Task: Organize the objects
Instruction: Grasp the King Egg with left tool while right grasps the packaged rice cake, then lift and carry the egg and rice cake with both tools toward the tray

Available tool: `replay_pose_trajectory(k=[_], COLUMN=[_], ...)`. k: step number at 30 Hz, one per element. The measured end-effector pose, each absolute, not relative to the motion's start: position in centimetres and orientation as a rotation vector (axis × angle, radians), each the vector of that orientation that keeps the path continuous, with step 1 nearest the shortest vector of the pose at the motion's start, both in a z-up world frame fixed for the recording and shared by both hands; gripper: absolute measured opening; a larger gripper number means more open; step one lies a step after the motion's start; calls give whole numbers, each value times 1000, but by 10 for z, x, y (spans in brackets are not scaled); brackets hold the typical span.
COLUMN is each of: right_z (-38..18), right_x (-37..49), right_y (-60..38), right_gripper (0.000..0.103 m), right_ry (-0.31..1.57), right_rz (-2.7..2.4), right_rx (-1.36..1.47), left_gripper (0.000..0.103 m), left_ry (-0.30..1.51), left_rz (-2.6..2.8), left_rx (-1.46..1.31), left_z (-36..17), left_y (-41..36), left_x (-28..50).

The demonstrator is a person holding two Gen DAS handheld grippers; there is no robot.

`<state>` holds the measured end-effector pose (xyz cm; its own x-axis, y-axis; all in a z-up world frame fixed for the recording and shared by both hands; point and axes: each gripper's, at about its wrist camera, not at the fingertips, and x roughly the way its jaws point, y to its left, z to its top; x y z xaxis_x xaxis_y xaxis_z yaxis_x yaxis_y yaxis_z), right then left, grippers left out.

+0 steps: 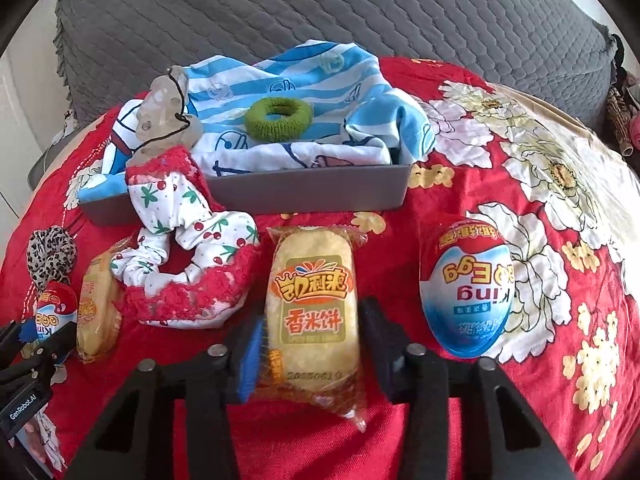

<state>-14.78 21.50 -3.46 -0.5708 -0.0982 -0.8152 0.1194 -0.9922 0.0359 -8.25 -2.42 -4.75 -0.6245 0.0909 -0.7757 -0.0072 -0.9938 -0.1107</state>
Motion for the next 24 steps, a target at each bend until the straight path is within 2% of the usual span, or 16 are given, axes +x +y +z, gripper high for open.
replay_pose_trajectory(k=[8, 24], right_z=[-29, -10], right_x=[-145, -128], right_y=[215, 210], right_gripper=[41, 41], right_ry=[-8, -22], right_rz=[-2654, -2639], right_rx=[1369, 1316], left_gripper=[51, 51], left_ry=[-163, -134], left_rz=[2777, 2768], left_rx=[-1324, -1292], left_z=[-46, -30], left_y=[-26, -20], left_x=[-81, -65])
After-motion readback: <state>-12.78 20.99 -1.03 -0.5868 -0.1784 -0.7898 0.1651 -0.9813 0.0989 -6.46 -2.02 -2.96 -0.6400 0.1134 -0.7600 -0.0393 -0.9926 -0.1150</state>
